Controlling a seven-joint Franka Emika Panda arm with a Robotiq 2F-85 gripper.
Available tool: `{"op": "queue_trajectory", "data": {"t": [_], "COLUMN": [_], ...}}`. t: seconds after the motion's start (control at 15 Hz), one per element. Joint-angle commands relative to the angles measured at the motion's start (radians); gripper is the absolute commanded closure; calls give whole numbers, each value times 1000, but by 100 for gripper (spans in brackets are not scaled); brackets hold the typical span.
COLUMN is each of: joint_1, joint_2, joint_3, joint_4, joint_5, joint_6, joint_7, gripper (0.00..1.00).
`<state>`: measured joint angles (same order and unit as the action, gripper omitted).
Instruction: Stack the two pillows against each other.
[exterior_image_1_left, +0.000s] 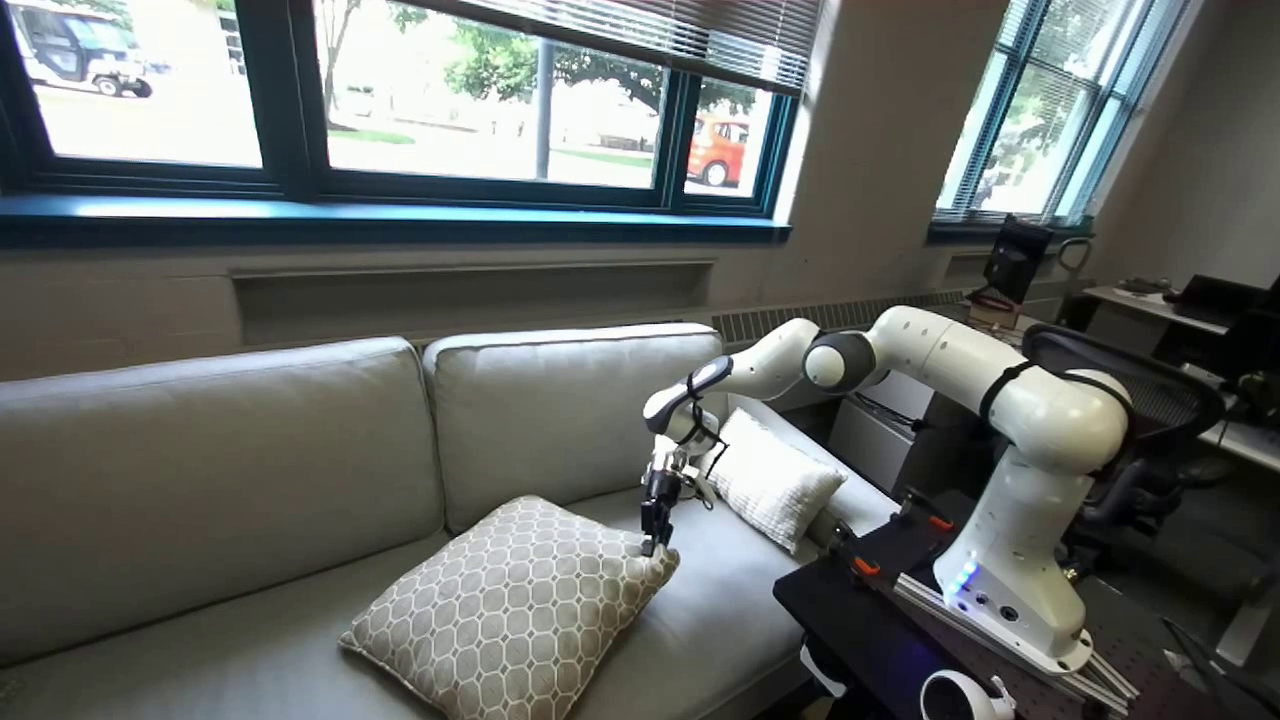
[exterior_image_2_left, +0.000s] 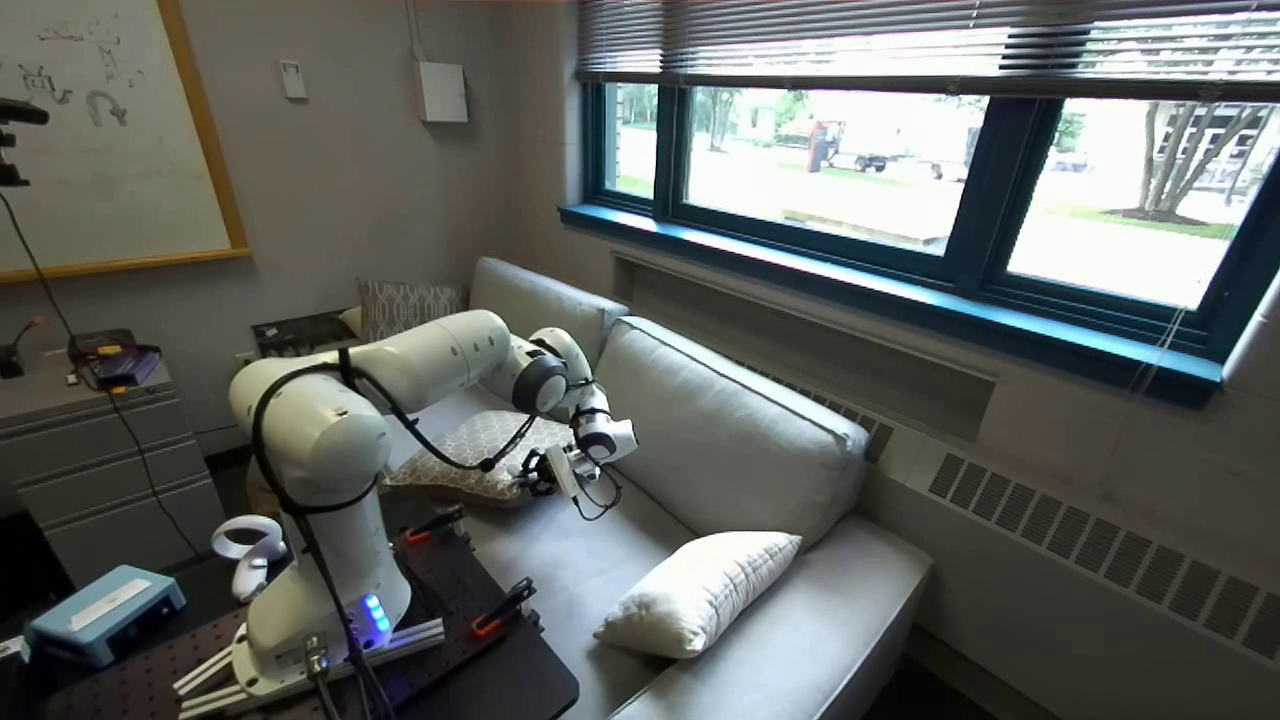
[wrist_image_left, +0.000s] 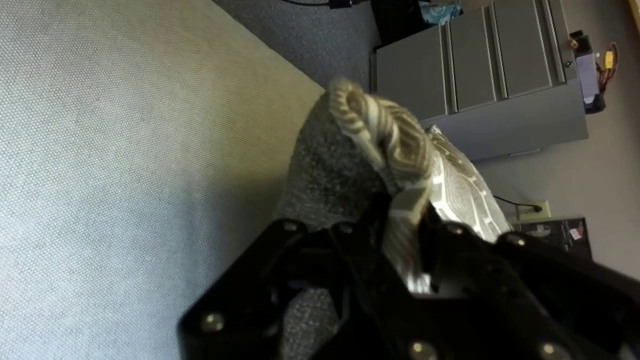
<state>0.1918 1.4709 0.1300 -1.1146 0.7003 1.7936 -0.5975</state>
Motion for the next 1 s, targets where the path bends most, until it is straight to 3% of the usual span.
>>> {"op": "queue_trajectory", "data": {"t": [0.0,0.2,0.27,0.53,0.93], "joint_1": [-44,-88,-75,-174,-337], "joint_2": [0,0,-16,-146,-247], "joint_3": [59,66,17,6,16], "joint_4": [35,54,39,-212,-475], "joint_5": [-71,-106,-51,26,197], "joint_6": [6,57,75,251,414], "joint_7": [74,113,92,-1,-255], "gripper": [93,91,90,91,92]}}
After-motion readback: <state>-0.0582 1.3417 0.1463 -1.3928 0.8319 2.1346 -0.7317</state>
